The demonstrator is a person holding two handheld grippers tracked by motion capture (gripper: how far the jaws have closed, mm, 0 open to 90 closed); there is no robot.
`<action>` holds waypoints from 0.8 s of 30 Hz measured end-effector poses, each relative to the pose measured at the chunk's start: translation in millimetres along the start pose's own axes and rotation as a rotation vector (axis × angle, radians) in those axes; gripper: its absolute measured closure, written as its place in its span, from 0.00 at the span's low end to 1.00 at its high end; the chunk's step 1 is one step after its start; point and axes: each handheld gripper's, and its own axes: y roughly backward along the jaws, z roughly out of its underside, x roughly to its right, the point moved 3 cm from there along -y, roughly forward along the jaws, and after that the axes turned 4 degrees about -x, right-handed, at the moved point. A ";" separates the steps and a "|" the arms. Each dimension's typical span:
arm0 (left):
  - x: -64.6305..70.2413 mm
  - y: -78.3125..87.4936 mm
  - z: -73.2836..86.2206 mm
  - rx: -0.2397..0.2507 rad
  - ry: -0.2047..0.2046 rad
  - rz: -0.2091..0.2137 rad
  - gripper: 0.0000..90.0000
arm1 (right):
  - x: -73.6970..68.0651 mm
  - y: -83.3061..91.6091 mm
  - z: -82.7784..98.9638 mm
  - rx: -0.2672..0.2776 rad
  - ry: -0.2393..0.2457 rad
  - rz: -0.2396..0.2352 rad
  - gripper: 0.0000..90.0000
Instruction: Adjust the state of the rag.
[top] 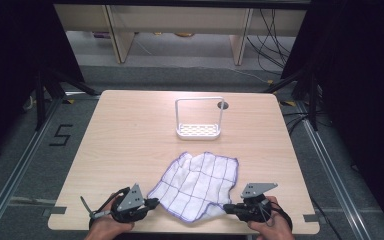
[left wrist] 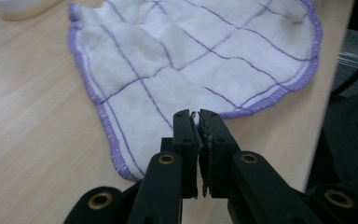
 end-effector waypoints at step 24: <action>-105.3 -44.2 -71.7 0.087 0.295 -0.011 0.51 | 105.6 19.2 -55.7 0.099 -0.168 0.337 0.51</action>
